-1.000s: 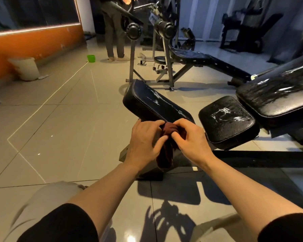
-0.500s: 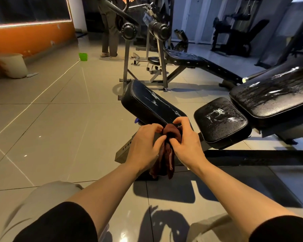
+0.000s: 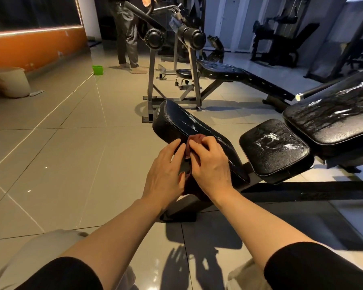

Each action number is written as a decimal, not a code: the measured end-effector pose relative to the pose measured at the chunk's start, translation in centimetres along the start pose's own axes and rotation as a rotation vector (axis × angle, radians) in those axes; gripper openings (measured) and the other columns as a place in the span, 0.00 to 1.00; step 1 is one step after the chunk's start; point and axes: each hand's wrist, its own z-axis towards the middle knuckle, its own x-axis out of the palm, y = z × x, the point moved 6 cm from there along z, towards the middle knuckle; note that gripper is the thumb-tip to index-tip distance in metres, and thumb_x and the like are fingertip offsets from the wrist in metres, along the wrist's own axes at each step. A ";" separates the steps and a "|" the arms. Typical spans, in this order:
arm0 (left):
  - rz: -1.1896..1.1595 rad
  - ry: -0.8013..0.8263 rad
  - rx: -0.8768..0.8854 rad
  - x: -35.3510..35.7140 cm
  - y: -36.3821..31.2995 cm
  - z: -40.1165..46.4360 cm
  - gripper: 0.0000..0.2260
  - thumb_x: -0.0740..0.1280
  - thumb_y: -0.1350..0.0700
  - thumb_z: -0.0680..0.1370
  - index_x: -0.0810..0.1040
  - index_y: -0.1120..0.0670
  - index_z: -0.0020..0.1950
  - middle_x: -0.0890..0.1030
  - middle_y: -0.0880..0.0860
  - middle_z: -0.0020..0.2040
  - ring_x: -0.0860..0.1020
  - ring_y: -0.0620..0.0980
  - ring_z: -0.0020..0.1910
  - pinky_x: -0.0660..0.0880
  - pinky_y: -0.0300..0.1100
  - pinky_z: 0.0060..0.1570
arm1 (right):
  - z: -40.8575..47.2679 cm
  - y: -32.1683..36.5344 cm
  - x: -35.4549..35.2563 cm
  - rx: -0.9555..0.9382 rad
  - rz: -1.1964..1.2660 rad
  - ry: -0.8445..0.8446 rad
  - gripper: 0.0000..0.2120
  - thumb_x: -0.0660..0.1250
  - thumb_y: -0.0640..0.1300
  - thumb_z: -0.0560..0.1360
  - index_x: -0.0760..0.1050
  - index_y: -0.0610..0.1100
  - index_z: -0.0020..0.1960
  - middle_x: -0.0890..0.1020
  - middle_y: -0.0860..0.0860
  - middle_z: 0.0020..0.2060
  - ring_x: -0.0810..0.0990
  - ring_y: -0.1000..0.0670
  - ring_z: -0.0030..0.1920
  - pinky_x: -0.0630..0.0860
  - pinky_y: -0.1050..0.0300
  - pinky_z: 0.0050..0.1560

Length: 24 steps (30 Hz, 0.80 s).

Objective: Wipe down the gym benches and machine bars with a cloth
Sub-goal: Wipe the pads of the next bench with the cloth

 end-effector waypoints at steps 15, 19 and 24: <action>0.110 0.095 0.060 0.7 0.1 -0.7 0.38 0.72 0.54 0.73 0.56 0.56 0.78 0.50 0.55 0.79 0.56 0.55 0.76 0.53 0.42 0.70 | -0.9 -0.7 0.2 -0.074 -0.254 0.088 0.28 0.78 0.35 0.65 0.72 0.42 0.61 0.76 0.41 0.50 0.79 0.44 0.41 0.80 0.55 0.34; 0.128 0.107 0.044 1.2 0.0 -0.8 0.39 0.75 0.54 0.70 0.61 0.58 0.76 0.53 0.58 0.79 0.59 0.58 0.75 0.57 0.45 0.69 | -1.3 -2.3 0.1 0.060 -0.333 0.172 0.25 0.74 0.37 0.69 0.70 0.46 0.63 0.73 0.44 0.50 0.76 0.47 0.39 0.75 0.55 0.32; 0.166 0.122 0.054 1.4 0.0 -1.0 0.39 0.75 0.53 0.70 0.60 0.57 0.77 0.48 0.58 0.79 0.57 0.58 0.75 0.56 0.45 0.70 | -4.4 -6.3 -1.4 0.241 -0.416 0.340 0.19 0.67 0.40 0.76 0.66 0.47 0.65 0.71 0.45 0.55 0.79 0.43 0.45 0.71 0.55 0.40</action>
